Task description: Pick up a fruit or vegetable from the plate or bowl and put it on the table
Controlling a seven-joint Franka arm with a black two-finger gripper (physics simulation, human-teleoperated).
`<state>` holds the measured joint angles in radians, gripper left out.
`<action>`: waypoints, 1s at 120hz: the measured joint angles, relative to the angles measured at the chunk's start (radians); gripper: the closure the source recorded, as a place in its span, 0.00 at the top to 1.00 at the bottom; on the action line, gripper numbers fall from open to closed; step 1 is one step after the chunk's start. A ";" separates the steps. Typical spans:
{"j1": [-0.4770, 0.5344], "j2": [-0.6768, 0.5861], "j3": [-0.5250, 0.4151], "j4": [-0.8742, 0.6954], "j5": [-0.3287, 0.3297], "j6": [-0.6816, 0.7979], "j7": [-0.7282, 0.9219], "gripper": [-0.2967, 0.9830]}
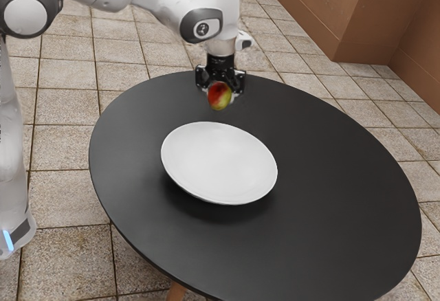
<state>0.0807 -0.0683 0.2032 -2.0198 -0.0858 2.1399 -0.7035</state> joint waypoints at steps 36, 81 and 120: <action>0.049 0.028 0.017 0.040 -0.009 -0.001 -0.004 0.68; -0.102 -0.027 0.054 0.098 -0.085 0.003 -0.045 0.76; -0.269 -0.029 -0.103 0.206 -0.084 -0.008 -0.104 0.77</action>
<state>-0.1887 -0.0970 0.1002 -1.8140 -0.1702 2.1319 -0.8076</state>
